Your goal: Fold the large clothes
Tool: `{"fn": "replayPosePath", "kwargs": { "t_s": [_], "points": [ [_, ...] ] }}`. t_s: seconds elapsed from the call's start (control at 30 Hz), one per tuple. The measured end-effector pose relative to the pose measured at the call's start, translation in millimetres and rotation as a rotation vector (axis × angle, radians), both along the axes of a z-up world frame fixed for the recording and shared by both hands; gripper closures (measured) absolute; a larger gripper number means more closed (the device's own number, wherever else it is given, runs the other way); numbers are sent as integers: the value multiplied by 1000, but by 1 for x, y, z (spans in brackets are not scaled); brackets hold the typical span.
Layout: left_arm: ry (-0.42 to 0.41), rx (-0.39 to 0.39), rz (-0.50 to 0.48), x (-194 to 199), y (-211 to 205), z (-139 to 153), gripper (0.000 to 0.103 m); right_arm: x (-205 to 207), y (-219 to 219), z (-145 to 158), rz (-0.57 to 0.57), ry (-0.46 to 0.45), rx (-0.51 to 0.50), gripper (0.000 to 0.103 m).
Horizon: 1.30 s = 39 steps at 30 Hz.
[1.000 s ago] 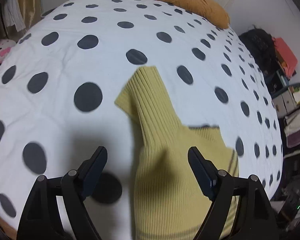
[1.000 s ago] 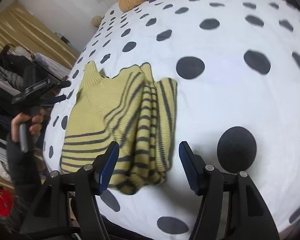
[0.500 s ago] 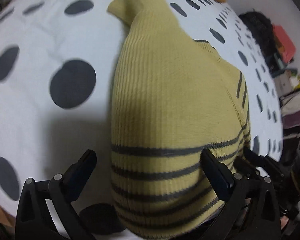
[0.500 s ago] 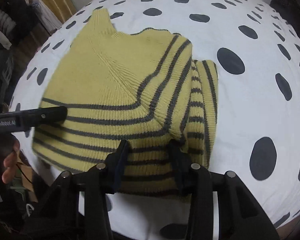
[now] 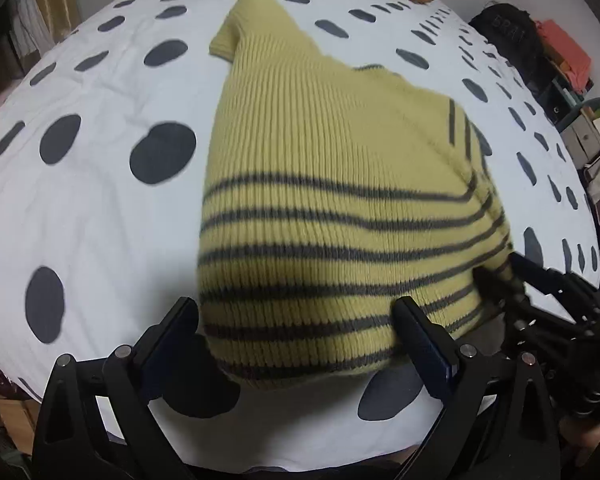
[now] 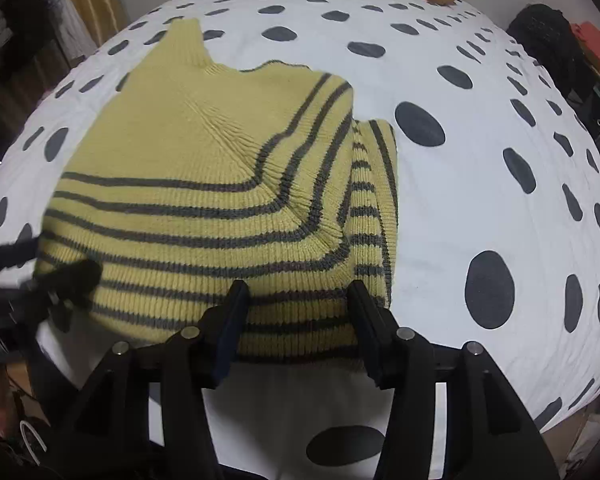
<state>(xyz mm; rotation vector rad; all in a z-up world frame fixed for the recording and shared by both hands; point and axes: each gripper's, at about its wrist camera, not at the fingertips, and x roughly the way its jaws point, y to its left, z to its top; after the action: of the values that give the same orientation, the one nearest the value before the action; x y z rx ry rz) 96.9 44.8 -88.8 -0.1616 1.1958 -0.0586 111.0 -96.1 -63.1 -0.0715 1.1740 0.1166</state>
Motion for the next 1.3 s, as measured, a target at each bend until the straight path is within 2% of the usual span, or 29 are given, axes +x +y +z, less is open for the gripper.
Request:
{"fn": "replayPosePath", "kwargs": {
  "t_s": [0.1, 0.2, 0.4, 0.53, 0.67, 0.8, 0.93, 1.3],
  "points": [
    [-41, 4, 55, -16, 3, 9, 5, -7, -2, 11, -17, -32, 9, 49],
    [-115, 75, 72, -41, -3, 29, 5, -24, -3, 26, -61, -54, -29, 34],
    [-241, 167, 134, -92, -17, 70, 4, -65, -2, 57, -136, -103, -5, 29],
    [-289, 162, 146, -122, -15, 88, 4, -93, 3, 69, -148, -137, 22, 28],
    [-328, 188, 176, -132, -10, 98, 4, -109, 11, 71, -151, -150, 41, 27],
    [-321, 228, 192, -127, 1, 97, 3, -111, 24, 67, -140, -145, 22, 27],
    [-281, 232, 192, -121, 8, 89, 3, -110, 34, 63, -129, -130, 16, 27],
    [-268, 135, 91, -115, -13, 87, 3, -113, 49, 61, -128, -133, -41, 26]
  ]
}}
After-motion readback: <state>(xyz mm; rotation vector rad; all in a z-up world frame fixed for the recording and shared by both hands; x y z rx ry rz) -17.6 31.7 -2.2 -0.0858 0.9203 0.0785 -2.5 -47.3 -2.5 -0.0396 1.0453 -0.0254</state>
